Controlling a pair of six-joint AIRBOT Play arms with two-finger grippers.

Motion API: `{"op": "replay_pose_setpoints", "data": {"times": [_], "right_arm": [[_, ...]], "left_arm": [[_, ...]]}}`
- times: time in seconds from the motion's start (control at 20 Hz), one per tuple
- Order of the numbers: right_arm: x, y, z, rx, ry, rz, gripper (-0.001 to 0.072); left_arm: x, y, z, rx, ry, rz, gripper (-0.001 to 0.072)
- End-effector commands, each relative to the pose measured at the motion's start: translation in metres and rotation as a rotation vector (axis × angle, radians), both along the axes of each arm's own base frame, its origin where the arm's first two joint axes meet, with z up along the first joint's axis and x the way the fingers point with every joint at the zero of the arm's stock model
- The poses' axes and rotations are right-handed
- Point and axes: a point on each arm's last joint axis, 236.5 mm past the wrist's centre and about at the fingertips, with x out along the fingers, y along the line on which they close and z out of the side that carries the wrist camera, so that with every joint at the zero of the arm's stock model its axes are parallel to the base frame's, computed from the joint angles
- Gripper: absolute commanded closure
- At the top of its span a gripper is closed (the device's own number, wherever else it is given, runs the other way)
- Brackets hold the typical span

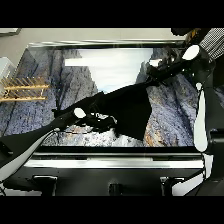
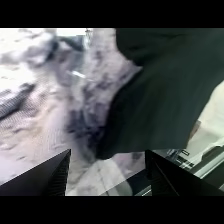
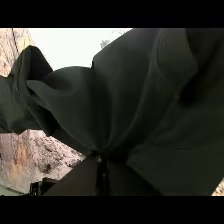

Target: Fold the clothes and pants, and hang the long-sleeved shirts on hangers.

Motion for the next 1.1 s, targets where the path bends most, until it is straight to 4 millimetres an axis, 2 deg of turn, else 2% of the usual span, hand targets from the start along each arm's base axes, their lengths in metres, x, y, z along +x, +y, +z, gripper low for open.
{"op": "replay_pose_setpoints", "data": {"times": [0.0, 0.1, 0.15, 0.2, 0.25, 0.45, 0.5, 0.55, 0.6, 0.65, 0.75, 0.85, 0.95, 1.05], "right_arm": [[-0.004, 0.0, -0.001, -0.002, 0.012, 0.01, 0.0684], [-0.005, 0.001, -0.001, 0.001, 0.019, 0.015, 0.0684], [-0.006, 0.001, -0.001, 0.003, 0.021, 0.017, 0.0684], [-0.007, 0.001, 0.001, 0.004, 0.02, 0.018, 0.0684], [-0.008, 0.001, 0.003, 0.003, 0.016, 0.019, 0.0684], [-0.009, 0.001, 0.012, 0.003, -0.001, 0.019, 0.0684], [-0.01, 0.001, 0.013, 0.003, -0.003, 0.02, 0.0684], [-0.011, 0.001, 0.015, 0.003, -0.004, 0.021, 0.0684], [-0.012, 0.001, 0.016, 0.003, -0.004, 0.022, 0.0685], [-0.012, 0.001, 0.018, 0.003, -0.006, 0.023, 0.0685], [-0.013, 0.001, 0.025, 0.002, -0.025, 0.022, 0.0685], [-0.011, -0.001, 0.044, 0.003, -0.084, 0.004, 0.0685], [-0.005, -0.014, 0.078, -0.017, -0.194, -0.048, 0.0686], [-0.002, -0.044, 0.117, -0.081, -0.308, -0.161, 0.0686]], "left_arm": [[-0.002, -0.013, -0.006, 0.002, -0.006, -0.014, 0.0171], [0.004, -0.016, -0.006, 0.002, -0.026, -0.003, 0.018], [0.005, -0.016, -0.006, 0.003, -0.03, 0.002, 0.0225], [0.004, -0.016, -0.009, 0.006, -0.025, 0.0, 0.0327], [0.002, -0.017, -0.011, 0.008, -0.019, -0.006, 0.0383], [-0.017, -0.03, -0.018, 0.011, 0.003, -0.045, 0.0407], [-0.021, -0.033, -0.02, 0.012, 0.007, -0.055, 0.047], [-0.022, -0.034, -0.02, 0.012, 0.006, -0.06, 0.0635], [-0.022, -0.034, -0.018, 0.009, 0.005, -0.062, 0.0691], [-0.02, -0.035, -0.013, 0.0, -0.011, -0.081, 0.0691], [-0.011, -0.036, 0.01, -0.038, -0.059, -0.14, 0.0692], [0.009, -0.024, 0.048, -0.069, -0.13, -0.164, 0.0694], [0.038, 0.006, 0.098, -0.057, -0.242, -0.159, 0.0695], [0.062, 0.049, 0.164, -0.013, -0.385, -0.132, 0.0695]]}}
